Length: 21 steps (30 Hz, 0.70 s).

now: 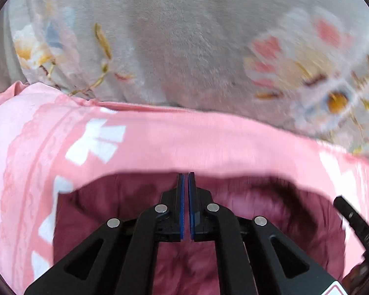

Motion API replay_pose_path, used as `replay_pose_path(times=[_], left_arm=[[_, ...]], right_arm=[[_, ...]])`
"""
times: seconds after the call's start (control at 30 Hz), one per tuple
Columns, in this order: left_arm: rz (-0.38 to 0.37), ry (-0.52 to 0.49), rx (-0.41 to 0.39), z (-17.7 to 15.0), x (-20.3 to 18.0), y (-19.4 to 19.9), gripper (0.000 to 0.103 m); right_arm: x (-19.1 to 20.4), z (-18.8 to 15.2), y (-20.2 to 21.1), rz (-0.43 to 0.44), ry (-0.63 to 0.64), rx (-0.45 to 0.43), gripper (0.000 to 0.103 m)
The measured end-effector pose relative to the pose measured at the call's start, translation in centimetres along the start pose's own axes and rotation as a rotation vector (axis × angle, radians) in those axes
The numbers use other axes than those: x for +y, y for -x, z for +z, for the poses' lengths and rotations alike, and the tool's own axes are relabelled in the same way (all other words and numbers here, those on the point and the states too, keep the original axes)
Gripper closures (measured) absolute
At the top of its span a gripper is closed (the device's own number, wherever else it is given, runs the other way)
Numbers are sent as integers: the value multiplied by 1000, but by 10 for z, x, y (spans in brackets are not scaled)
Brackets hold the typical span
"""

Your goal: Fold large clothes

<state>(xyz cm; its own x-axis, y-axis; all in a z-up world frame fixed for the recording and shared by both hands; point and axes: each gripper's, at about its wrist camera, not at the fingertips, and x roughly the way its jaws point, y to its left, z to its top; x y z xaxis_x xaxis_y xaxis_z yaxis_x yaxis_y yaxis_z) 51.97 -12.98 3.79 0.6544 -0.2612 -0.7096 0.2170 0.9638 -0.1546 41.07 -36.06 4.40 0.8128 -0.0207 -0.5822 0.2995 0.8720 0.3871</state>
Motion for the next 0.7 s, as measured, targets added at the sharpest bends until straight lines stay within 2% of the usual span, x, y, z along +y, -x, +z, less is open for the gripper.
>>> replay_pose_path(times=[0.1, 0.17, 0.27, 0.33, 0.5, 0.7], left_arm=[[-6, 39, 81, 6, 2, -29, 99], [1, 20, 130, -2, 0, -42, 99], [23, -42, 189, -28, 3, -56, 99], [38, -70, 199, -42, 5, -61, 99], [84, -154, 147, -62, 0, -65, 99], [133, -217, 53, -79, -10, -64, 99]], right_arm=[[7, 2, -28, 2, 19, 67, 81], [16, -10, -41, -28, 103, 126, 81], [16, -29, -40, -97, 221, 129, 81], [7, -38, -39, -127, 236, 134, 81], [-11, -49, -48, -122, 221, 146, 84], [-6, -61, -54, -149, 265, 108, 84]])
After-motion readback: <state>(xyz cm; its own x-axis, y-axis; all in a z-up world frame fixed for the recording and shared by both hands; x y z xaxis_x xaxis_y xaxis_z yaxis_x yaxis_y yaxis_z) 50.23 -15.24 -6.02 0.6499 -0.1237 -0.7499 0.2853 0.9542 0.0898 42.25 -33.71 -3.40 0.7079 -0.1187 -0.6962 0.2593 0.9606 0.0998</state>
